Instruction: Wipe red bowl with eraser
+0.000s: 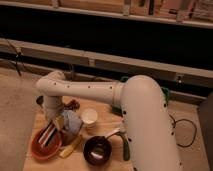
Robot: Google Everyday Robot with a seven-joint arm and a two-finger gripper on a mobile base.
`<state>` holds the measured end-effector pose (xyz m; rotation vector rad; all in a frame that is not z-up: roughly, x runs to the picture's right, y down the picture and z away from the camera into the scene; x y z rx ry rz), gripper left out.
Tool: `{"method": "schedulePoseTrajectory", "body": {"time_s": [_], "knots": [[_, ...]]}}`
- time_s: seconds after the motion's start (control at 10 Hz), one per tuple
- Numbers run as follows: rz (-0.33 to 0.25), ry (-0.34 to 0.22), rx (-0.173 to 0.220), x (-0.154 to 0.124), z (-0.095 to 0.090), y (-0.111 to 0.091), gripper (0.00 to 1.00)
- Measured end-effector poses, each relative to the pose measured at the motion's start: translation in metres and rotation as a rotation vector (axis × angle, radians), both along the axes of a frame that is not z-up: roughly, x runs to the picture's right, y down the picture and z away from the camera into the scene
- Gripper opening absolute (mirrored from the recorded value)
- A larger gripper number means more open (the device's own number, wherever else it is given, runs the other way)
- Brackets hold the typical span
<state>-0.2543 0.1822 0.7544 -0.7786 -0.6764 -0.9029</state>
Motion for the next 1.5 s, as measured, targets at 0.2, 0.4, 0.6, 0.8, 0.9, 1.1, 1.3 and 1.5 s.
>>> {"method": "schedulePoseTrajectory", "body": {"time_s": [0.2, 0.4, 0.6, 0.8, 0.9, 1.1, 1.3, 1.5], "knots": [[-0.059, 0.054, 0.003, -0.007, 0.000, 0.003, 0.00], [-0.180, 0.162, -0.019, -0.015, 0.001, 0.006, 0.00], [-0.257, 0.232, -0.032, -0.019, 0.003, 0.009, 0.00], [-0.307, 0.282, -0.041, -0.021, 0.006, 0.011, 0.00], [-0.326, 0.299, -0.051, -0.023, 0.007, 0.014, 0.00], [-0.349, 0.322, -0.078, -0.025, 0.006, 0.022, 0.00], [-0.366, 0.349, -0.107, -0.024, 0.008, 0.026, 0.00], [-0.375, 0.339, -0.133, -0.030, 0.006, 0.030, 0.00]]}}
